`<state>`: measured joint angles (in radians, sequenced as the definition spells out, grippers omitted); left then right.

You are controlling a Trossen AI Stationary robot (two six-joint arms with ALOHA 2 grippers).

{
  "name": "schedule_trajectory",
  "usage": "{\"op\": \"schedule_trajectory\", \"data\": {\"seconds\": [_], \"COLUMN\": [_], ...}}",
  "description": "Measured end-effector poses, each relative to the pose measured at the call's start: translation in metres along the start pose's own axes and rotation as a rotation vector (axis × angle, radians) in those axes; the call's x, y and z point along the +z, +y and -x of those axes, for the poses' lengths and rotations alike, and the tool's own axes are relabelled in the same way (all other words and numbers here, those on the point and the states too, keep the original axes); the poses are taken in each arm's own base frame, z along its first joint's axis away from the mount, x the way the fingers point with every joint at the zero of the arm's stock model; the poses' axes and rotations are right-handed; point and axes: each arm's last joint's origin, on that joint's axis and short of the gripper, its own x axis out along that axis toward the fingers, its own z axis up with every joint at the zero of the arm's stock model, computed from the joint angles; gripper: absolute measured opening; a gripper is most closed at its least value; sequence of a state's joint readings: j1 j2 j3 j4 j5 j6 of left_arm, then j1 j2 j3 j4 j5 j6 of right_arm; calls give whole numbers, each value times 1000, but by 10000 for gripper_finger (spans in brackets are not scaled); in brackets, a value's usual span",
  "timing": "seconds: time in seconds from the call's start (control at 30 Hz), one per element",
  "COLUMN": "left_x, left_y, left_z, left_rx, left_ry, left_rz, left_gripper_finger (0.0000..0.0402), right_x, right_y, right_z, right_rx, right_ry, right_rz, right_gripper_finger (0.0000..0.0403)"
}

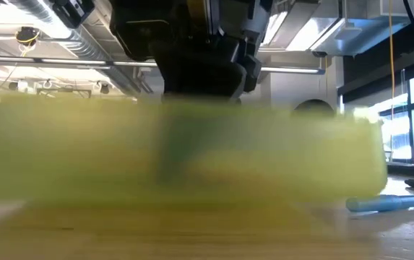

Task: Pick & place school supplies into a supply box
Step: Put the orange pencil into the yellow supplies box

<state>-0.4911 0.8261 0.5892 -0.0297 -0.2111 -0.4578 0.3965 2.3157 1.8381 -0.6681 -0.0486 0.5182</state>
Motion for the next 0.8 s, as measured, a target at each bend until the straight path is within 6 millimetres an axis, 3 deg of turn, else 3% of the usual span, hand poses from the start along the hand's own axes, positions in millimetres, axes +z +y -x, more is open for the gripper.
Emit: {"op": "schedule_trajectory", "data": {"seconds": [0.8], "left_x": [-2], "left_y": [1], "left_z": [0], "left_rx": [13], "left_ry": [20], "left_rz": [-5], "left_gripper_finger": [153], "right_x": [2], "right_y": [-4], "right_z": [4], "right_rx": [36], "right_ry": [29], "right_rz": [-15], "right_gripper_finger": [55]}}
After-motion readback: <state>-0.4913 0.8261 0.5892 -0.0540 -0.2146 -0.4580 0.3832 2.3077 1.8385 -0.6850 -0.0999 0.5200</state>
